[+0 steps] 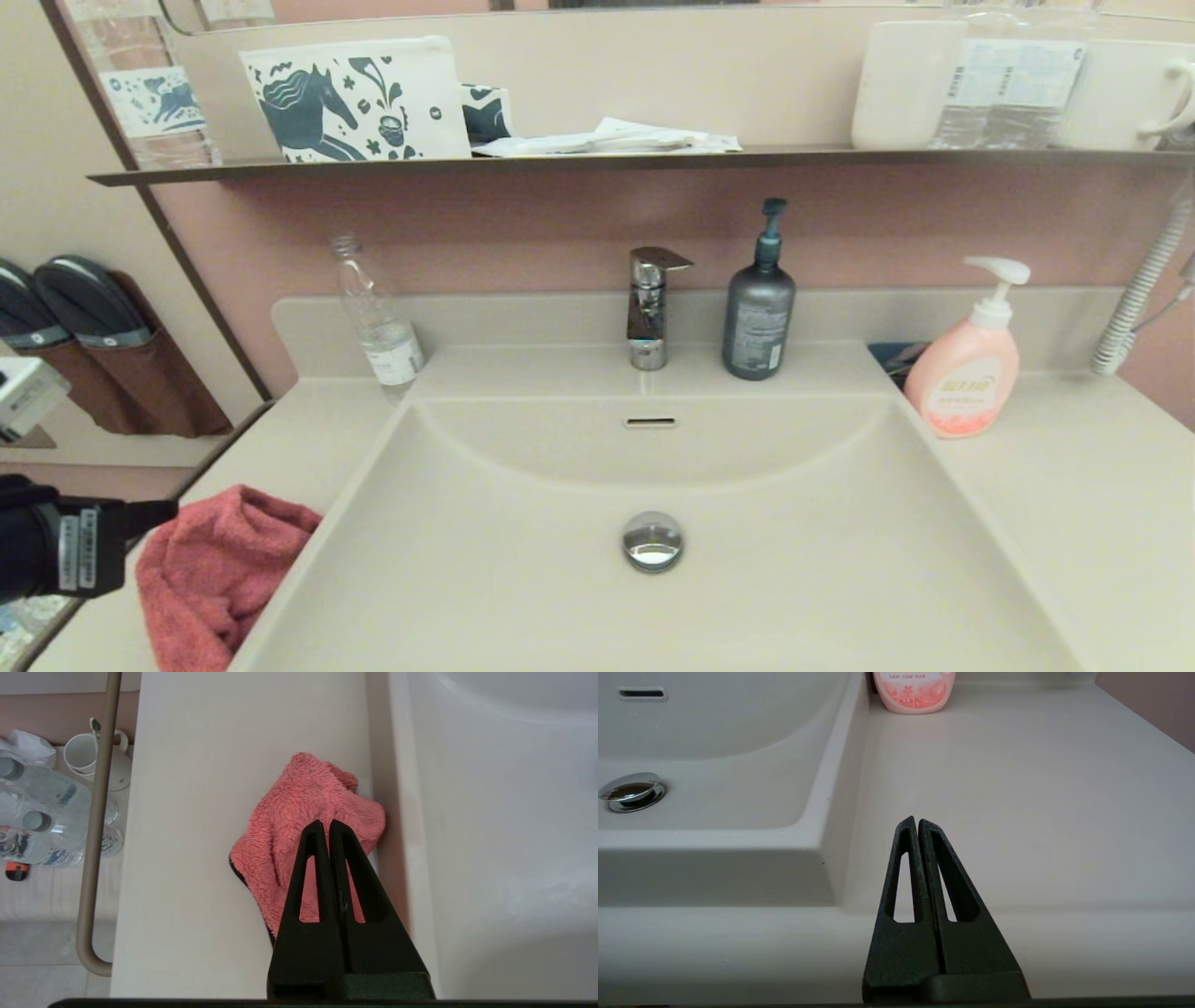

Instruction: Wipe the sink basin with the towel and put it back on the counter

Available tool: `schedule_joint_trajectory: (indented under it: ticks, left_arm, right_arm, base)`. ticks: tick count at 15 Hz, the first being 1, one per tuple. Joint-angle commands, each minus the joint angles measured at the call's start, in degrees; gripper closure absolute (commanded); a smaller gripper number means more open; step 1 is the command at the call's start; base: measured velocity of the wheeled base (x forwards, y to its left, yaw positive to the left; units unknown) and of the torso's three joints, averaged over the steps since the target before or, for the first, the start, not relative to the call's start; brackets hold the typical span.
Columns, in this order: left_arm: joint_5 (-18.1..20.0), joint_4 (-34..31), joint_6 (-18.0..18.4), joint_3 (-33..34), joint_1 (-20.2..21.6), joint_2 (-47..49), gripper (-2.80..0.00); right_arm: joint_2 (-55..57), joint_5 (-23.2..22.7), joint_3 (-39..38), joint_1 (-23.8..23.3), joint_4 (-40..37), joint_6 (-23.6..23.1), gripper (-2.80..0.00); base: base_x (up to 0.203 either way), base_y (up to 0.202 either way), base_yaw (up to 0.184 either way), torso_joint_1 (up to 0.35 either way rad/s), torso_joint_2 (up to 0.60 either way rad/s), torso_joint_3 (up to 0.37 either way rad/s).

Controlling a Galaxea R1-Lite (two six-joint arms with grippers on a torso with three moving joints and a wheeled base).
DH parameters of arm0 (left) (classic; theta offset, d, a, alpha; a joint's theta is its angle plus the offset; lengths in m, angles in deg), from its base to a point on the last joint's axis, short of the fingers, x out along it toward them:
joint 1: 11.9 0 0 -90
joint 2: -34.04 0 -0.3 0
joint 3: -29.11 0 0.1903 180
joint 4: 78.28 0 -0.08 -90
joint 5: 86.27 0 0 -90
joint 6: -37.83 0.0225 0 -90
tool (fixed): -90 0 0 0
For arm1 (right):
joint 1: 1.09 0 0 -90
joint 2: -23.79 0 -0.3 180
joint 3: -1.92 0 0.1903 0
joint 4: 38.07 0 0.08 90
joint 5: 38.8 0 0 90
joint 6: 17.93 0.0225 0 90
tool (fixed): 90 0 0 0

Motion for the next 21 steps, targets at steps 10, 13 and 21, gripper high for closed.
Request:
schedule_joint_trajectory:
  ticks: [10,13,21]
  left_arm:
    - [-11.42,-1.19,-11.01,11.17,-9.60,-37.58,0.00]
    - [-14.51,-3.97,-11.79,14.35,-13.71,-49.42,0.00]
    - [-15.54,-6.66,-12.60,25.68,-15.34,-62.58,0.00]
  right_arm:
    - [0.02,-0.02,0.00,0.01,0.00,0.00,0.00]
    - [0.02,-0.02,0.00,0.01,0.00,-0.03,0.00]
    - [0.02,-0.02,0.00,0.01,0.00,0.00,0.00]
  base:
    - [0.000,0.000,0.000,0.000,0.00,0.000]
    - [0.000,0.000,0.000,0.000,0.00,0.000]
    - [0.000,0.000,0.000,0.000,0.00,0.000]
